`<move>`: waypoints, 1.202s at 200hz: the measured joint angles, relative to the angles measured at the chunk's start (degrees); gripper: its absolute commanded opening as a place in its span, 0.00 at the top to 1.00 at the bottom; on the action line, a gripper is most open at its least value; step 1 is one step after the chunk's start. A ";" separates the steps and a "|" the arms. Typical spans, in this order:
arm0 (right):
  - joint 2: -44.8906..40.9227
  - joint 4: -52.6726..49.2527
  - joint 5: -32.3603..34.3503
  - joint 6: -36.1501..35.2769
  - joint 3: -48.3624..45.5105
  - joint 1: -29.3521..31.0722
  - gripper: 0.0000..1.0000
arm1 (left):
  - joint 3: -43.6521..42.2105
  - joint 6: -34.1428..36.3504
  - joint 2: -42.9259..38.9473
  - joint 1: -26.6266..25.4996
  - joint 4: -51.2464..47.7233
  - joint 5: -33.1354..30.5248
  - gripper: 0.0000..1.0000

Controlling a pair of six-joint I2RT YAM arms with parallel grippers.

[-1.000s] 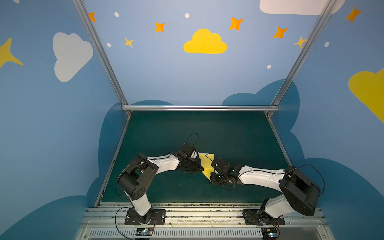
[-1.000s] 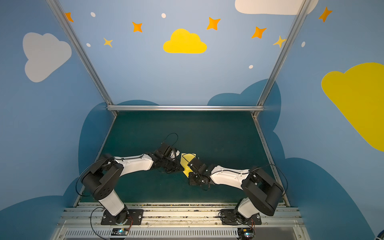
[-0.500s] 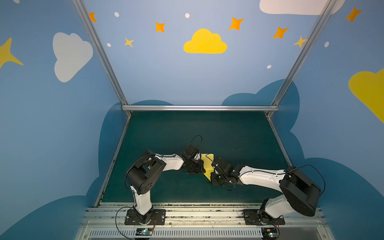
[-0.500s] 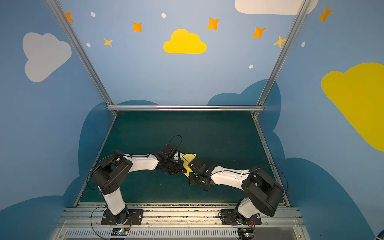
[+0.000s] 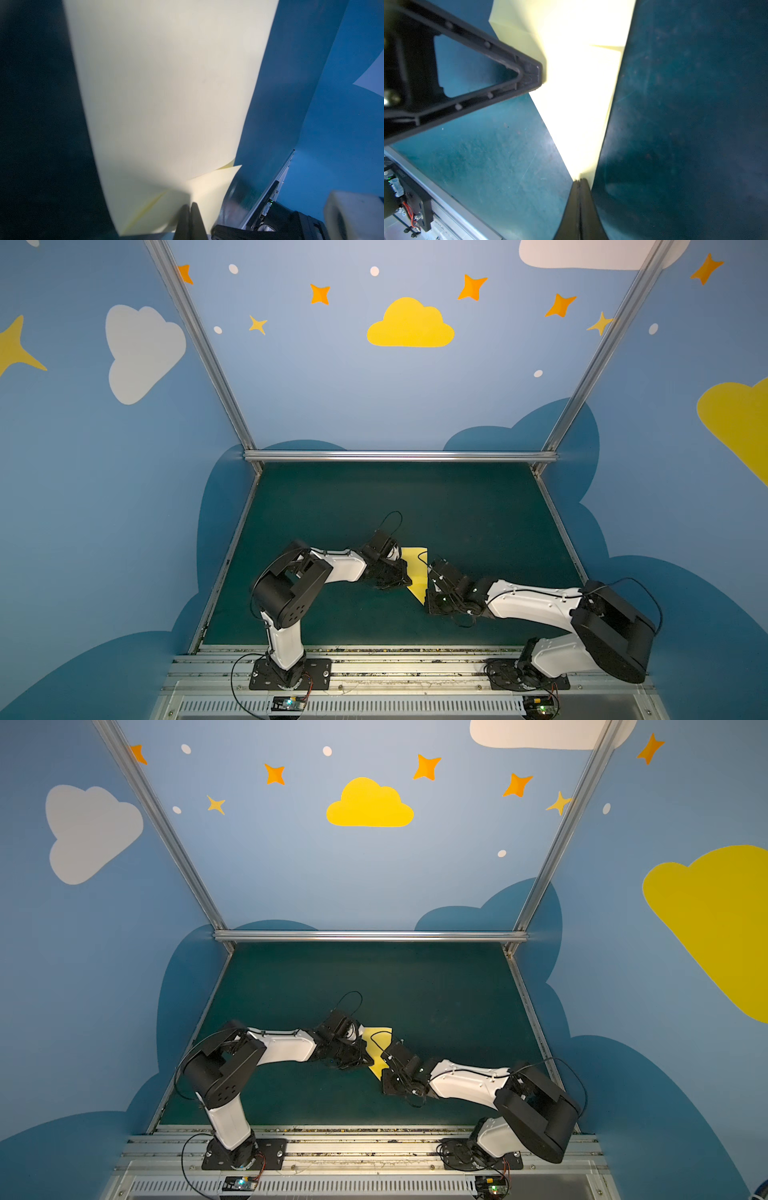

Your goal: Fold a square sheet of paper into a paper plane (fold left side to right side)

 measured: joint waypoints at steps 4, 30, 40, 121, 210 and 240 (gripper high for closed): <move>-0.17 0.04 0.00 0.07 -0.20 0.04 1.00 | 0.00 -0.04 0.00 0.00 0.00 0.00 0.96; -2.51 -0.13 -0.22 0.81 -2.12 0.46 1.00 | 0.00 -0.17 0.00 0.02 0.02 0.02 0.96; -3.54 -0.68 -0.26 1.29 -2.84 0.48 1.00 | 0.00 -0.17 0.00 0.02 0.02 0.02 0.96; -8.66 -12.87 -1.05 0.11 -1.62 -5.84 1.00 | -0.44 1.18 -0.28 0.28 0.31 0.04 0.96; 3.41 -12.55 -3.04 -6.71 13.99 -10.27 1.00 | 0.68 3.06 -8.48 1.38 -8.20 -1.64 0.63; 5.22 -12.11 -3.65 -7.91 15.15 -11.04 1.00 | 0.81 3.30 -13.07 3.28 -9.84 -2.21 0.47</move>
